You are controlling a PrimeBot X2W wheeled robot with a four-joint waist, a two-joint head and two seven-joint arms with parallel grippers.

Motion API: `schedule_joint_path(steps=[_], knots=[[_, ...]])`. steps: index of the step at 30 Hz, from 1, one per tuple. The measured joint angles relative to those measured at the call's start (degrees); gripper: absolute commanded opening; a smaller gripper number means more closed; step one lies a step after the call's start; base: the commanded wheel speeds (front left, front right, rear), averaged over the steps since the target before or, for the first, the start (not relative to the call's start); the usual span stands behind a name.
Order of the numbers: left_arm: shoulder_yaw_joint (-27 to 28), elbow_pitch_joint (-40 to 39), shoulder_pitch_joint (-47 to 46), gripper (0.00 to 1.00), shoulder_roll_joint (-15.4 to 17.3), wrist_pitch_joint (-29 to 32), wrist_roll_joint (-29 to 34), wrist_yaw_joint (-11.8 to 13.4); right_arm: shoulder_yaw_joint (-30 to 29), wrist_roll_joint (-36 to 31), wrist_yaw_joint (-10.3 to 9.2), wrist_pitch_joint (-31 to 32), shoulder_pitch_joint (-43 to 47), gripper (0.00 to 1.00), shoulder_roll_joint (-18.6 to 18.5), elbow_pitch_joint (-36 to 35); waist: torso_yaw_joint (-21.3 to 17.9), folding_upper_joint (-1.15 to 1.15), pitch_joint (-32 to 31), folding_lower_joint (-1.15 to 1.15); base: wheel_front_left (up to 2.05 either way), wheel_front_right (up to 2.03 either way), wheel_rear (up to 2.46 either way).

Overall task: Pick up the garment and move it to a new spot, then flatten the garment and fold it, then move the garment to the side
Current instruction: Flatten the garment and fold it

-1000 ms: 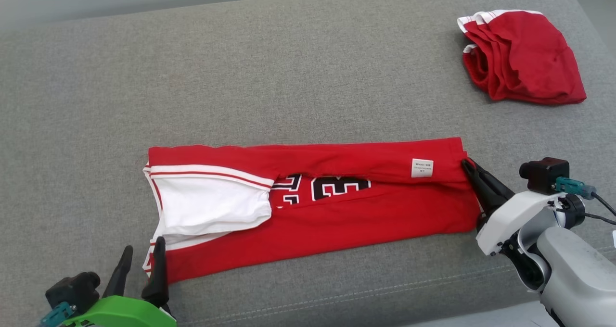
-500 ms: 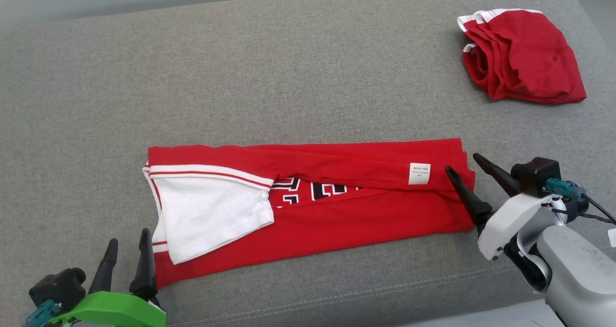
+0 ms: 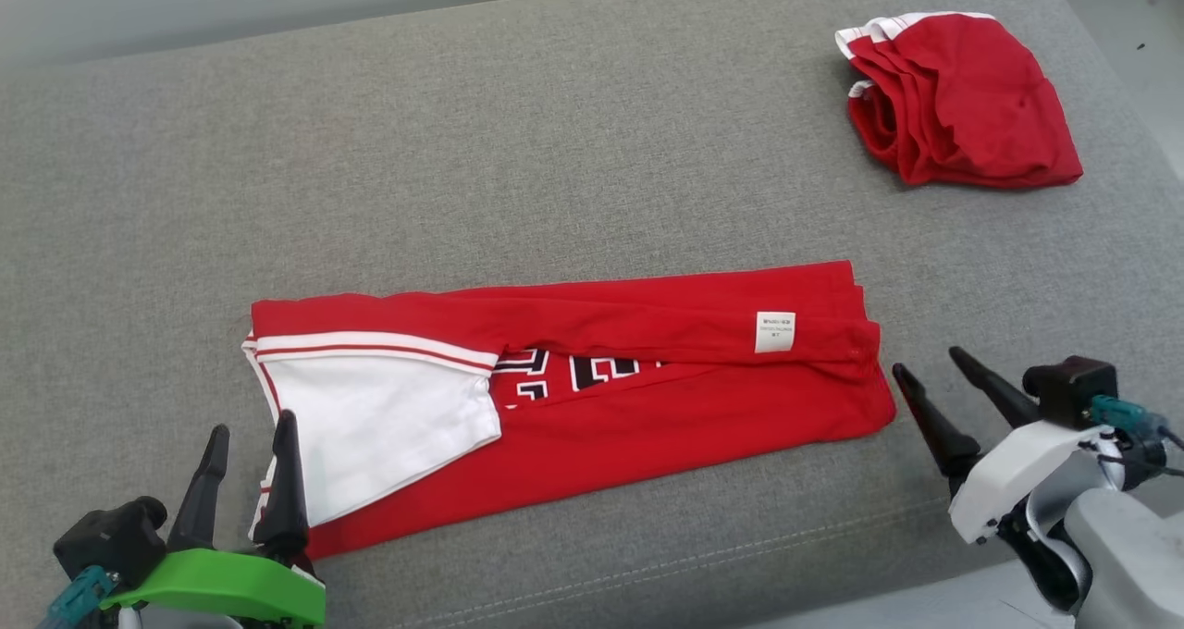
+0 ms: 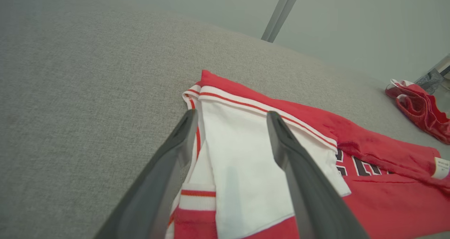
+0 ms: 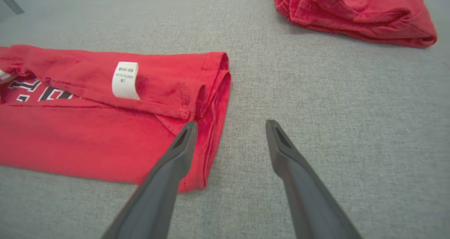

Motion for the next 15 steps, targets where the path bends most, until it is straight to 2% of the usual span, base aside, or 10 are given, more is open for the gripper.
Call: schedule_joint_path(steps=[5, 10, 15], knots=[[-1.4, -1.7, -0.2, 1.00, 0.1, -0.1, 1.1, 0.0, -4.6, 3.2, -0.12, 0.0, 0.0, 1.00, 0.7, -1.3, -0.4, 0.00, -0.3, 0.00, 0.00, 0.00, 0.00], [-3.3, -2.7, -1.2, 1.00, -0.5, 0.0, 1.7, -0.1, -4.9, 7.6, -0.07, 0.0, 0.0, 1.00, 2.8, 1.5, 0.1, 0.00, -0.5, 0.00, 0.00, 0.00, 0.00], [-3.4, -3.0, -1.3, 1.00, -0.7, 0.1, 2.1, -0.1, -4.6, 9.2, 0.01, 0.2, -0.4, 1.00, 3.6, 3.2, 1.6, 0.00, -0.5, 0.00, 0.00, 0.00, 0.00]])
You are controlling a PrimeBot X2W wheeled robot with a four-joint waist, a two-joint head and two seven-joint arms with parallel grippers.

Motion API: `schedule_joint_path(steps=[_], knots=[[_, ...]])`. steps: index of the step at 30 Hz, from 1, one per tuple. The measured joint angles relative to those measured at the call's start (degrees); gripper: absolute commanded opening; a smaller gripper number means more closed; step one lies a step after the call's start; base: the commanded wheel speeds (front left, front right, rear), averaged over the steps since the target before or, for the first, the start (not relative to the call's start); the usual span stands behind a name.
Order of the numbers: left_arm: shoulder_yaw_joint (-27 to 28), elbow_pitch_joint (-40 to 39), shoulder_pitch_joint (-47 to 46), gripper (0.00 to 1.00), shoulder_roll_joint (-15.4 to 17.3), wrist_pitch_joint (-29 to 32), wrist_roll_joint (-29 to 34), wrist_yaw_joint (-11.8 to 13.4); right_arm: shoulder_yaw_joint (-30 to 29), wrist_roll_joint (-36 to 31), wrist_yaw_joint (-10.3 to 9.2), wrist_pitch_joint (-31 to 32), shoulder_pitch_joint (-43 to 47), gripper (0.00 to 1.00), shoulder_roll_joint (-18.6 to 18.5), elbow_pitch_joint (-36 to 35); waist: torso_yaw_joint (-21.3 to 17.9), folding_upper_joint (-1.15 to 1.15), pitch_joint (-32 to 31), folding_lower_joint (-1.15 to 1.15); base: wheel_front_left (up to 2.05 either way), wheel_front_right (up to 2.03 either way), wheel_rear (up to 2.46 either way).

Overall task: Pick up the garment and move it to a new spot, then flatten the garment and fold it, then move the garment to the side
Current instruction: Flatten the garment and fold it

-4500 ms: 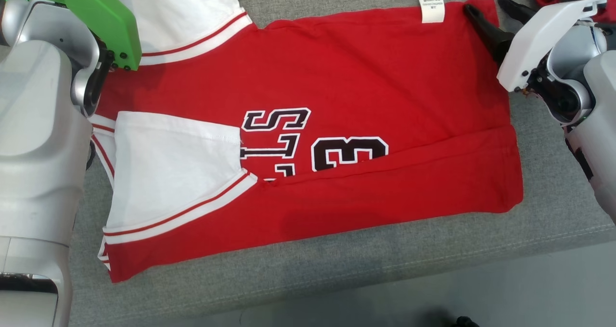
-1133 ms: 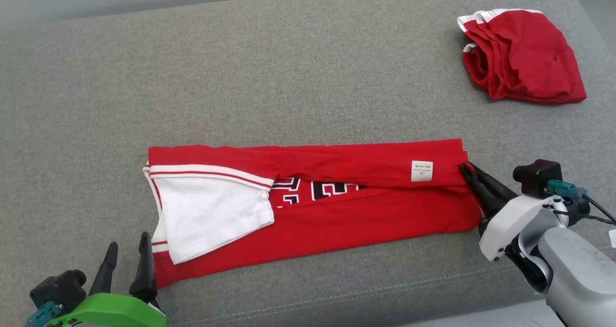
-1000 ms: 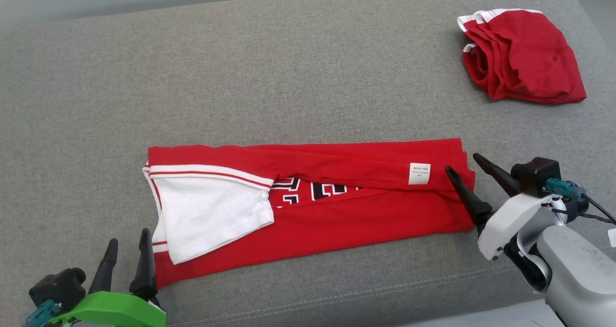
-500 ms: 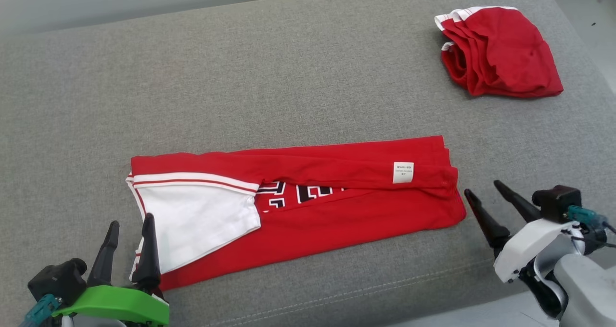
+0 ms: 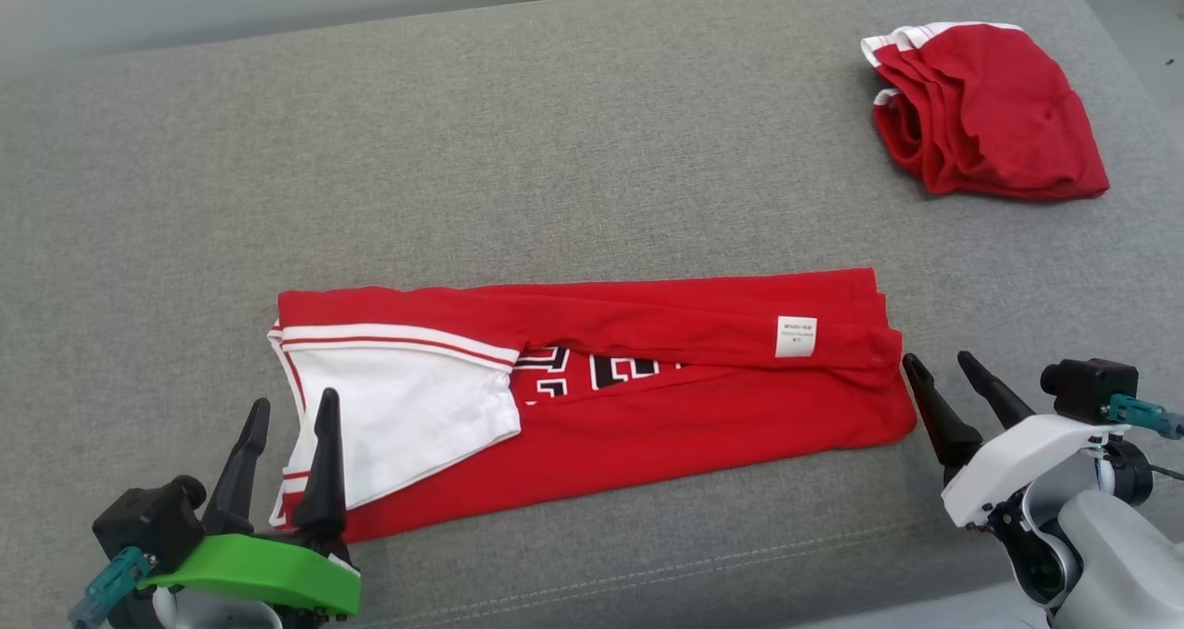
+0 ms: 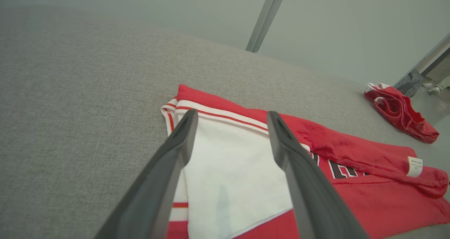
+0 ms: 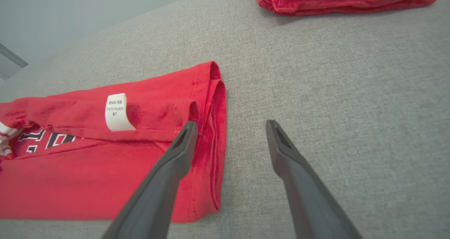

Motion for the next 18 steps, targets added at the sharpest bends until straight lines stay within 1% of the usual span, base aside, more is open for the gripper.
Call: schedule_joint_path(steps=[12, 18], knots=[[0.0, -0.9, 0.0, 1.00, -0.2, 0.2, 0.0, 0.3, 0.0, 3.6, 0.01, 3.2, -2.6, 1.00, 0.2, 3.5, 4.8, 0.00, 0.6, 0.00, 0.00, 0.00, 0.00], [0.7, -1.9, 0.1, 1.00, -0.1, 0.1, 0.5, 0.7, -0.1, 6.3, 0.01, 5.4, -3.4, 1.00, 1.3, 5.7, 6.0, 0.00, 0.9, 0.00, 0.00, 0.00, 0.00]])
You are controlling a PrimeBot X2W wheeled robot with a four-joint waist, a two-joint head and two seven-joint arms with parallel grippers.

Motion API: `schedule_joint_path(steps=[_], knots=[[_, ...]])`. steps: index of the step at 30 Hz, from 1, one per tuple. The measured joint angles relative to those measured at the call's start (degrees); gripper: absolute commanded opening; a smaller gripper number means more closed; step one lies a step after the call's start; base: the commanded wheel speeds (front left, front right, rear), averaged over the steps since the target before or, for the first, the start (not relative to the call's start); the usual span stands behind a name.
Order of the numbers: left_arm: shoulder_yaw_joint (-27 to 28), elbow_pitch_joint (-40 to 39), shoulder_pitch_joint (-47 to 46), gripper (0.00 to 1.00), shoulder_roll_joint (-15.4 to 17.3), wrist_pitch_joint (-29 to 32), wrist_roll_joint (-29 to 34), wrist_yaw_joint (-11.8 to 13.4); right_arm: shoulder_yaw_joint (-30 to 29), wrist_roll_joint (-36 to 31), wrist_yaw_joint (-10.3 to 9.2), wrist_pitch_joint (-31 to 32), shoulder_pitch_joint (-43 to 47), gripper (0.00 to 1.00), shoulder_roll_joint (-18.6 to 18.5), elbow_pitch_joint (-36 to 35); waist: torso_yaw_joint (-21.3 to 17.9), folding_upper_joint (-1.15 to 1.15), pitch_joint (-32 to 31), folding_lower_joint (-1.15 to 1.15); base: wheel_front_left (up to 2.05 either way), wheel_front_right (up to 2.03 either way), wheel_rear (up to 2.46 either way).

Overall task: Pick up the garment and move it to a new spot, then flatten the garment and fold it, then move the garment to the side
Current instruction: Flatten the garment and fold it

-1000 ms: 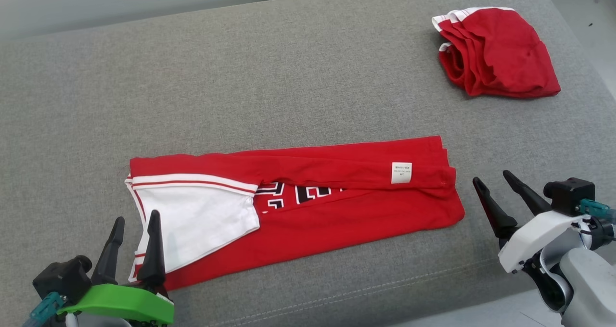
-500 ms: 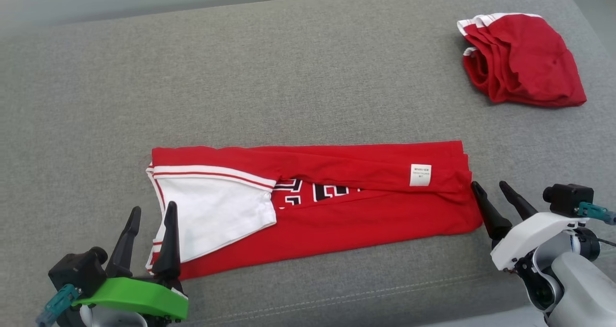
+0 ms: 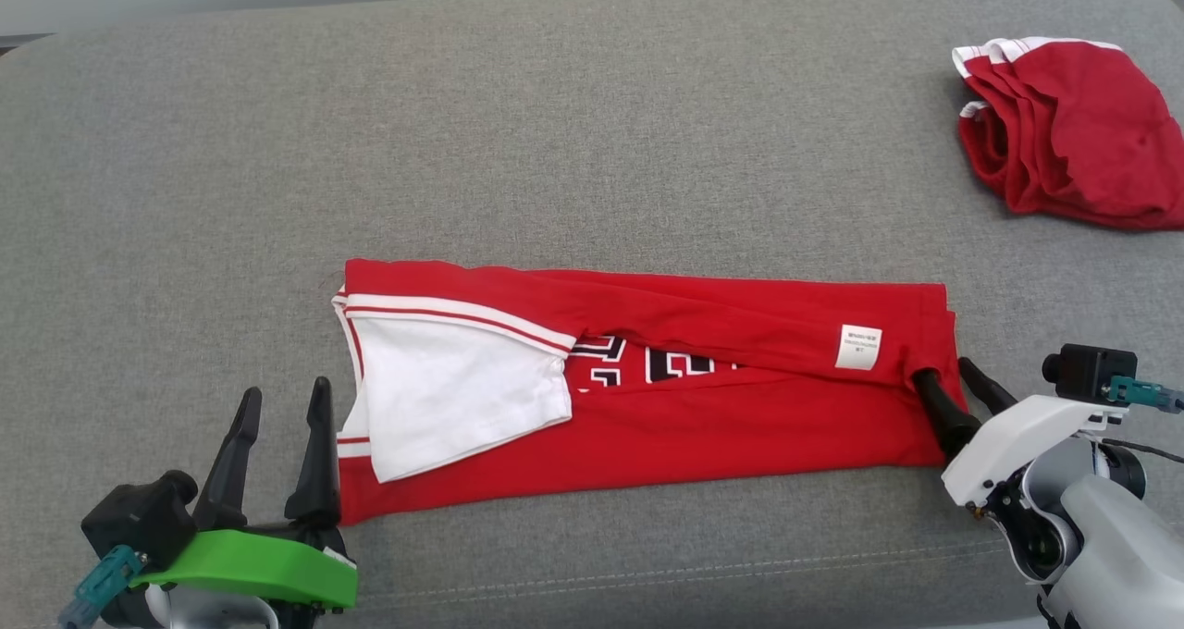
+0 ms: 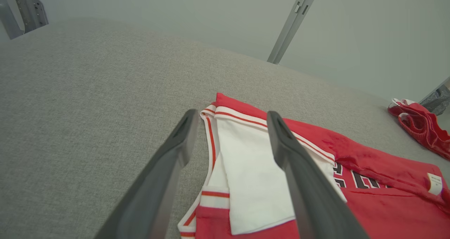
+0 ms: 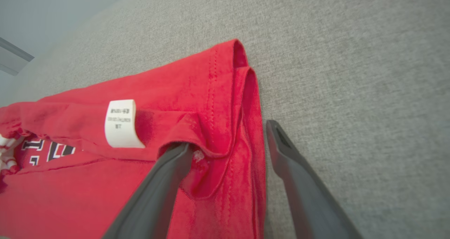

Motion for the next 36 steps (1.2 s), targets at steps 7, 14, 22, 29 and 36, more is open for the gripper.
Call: schedule_joint_path(steps=[7, 14, 22, 29, 36], knots=[[-0.1, -1.2, 0.0, 1.00, 0.0, -0.1, 0.5, 0.2, 0.8, 2.2, 0.01, 2.2, -1.8, 0.41, 0.5, 0.5, 0.0, 0.00, 0.2, 0.00, 0.00, 0.00, 0.00], [-0.3, -1.4, 0.0, 1.00, 0.0, -0.1, 0.7, 0.5, 2.1, 4.6, 0.01, 3.6, -2.7, 0.00, 1.6, 0.6, -0.5, 0.00, 0.2, 0.00, 0.00, 0.00, 0.00], [-0.2, -1.3, 0.1, 1.00, 0.3, -0.1, 1.0, 0.5, 2.5, 6.1, 0.08, 3.6, -4.6, 0.00, 0.2, 0.4, -1.2, 0.00, -0.4, 0.00, 0.00, 0.00, 0.00], [-0.2, -1.2, 0.6, 1.00, 0.3, -0.1, 1.0, 0.8, 2.3, 6.3, 0.09, 3.6, -5.9, 0.00, -4.2, 0.4, -2.2, 0.00, -1.7, 0.00, 0.00, 0.00, 0.00], [-0.4, -1.1, 1.4, 1.00, 0.3, 0.0, 1.0, 1.0, 1.4, 6.4, 0.09, 4.1, -6.4, 0.00, -9.4, 0.9, -3.2, 0.00, -3.2, 0.00, 0.00, 0.00, 0.00]])
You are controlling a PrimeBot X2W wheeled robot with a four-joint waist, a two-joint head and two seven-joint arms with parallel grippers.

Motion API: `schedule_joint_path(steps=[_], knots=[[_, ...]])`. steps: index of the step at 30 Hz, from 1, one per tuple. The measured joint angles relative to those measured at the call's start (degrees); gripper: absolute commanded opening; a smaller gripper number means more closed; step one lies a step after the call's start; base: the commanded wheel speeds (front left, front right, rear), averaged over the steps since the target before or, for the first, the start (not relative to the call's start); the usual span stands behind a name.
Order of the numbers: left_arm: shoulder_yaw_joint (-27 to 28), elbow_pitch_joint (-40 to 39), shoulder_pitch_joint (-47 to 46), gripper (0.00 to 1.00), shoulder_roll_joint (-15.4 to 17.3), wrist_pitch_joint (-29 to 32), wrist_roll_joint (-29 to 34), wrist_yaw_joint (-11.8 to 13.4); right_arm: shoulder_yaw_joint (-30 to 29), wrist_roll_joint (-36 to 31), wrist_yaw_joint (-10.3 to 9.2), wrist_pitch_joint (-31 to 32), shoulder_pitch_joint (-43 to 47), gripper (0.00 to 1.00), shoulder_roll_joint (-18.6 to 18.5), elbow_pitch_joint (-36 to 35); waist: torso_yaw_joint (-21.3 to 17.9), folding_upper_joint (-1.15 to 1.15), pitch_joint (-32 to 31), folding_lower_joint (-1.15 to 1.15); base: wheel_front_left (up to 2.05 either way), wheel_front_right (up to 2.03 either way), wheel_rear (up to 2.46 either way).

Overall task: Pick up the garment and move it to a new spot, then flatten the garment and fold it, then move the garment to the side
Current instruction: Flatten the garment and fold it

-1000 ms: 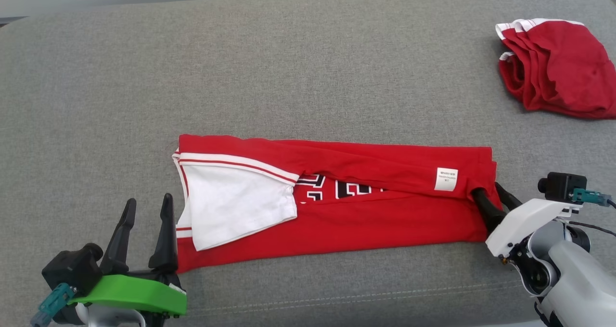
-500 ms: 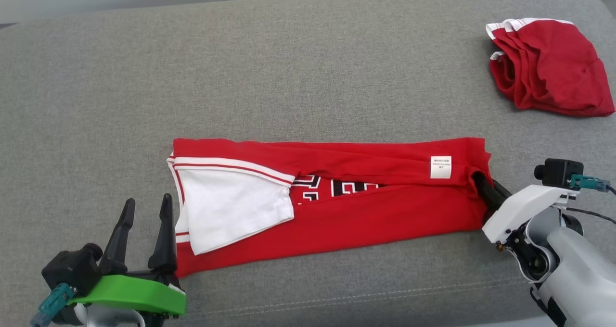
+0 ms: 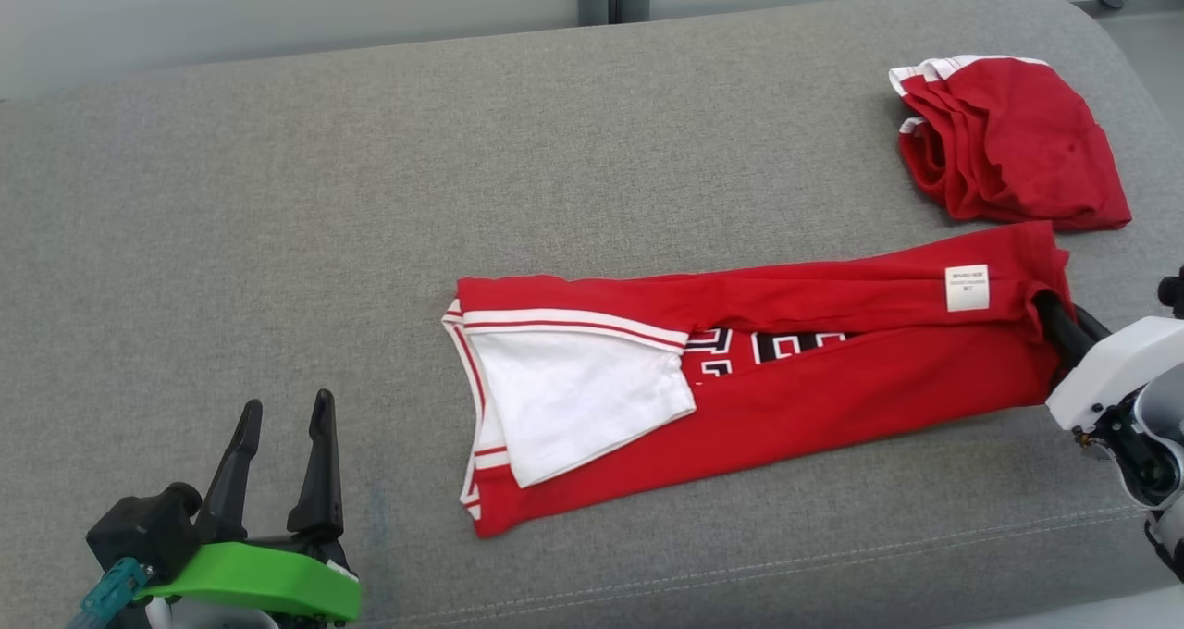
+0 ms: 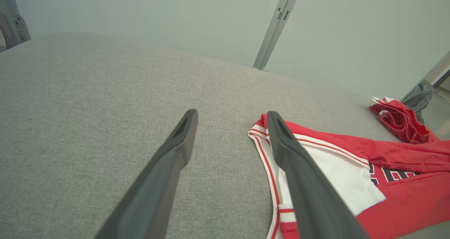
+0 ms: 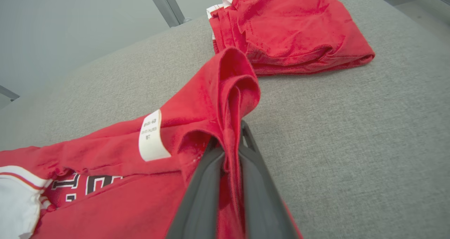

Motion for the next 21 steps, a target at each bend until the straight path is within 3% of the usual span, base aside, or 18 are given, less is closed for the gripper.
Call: schedule_joint_path(steps=[7, 16, 21], knots=[[-0.4, 0.0, 0.4, 1.00, 0.0, 0.1, 0.0, 0.0, -0.3, 0.9, -0.01, 0.7, -0.4, 0.00, -2.0, -0.5, -0.8, 0.00, -1.3, 0.00, 0.00, 0.00, 0.00], [-1.3, -0.3, 1.0, 1.00, -0.3, 0.5, 0.0, 0.0, 5.3, 7.0, -0.02, 3.8, -0.8, 0.00, 4.1, -13.0, -1.4, 0.00, -2.2, 0.00, 0.00, 0.00, 0.00], [-2.1, -0.3, 1.0, 1.00, -0.7, 0.6, 0.0, 0.0, 9.8, 8.9, -0.02, 6.7, -1.0, 0.00, 5.4, -20.1, -0.9, 0.00, -2.7, 0.00, 0.00, 0.00, 0.00]])
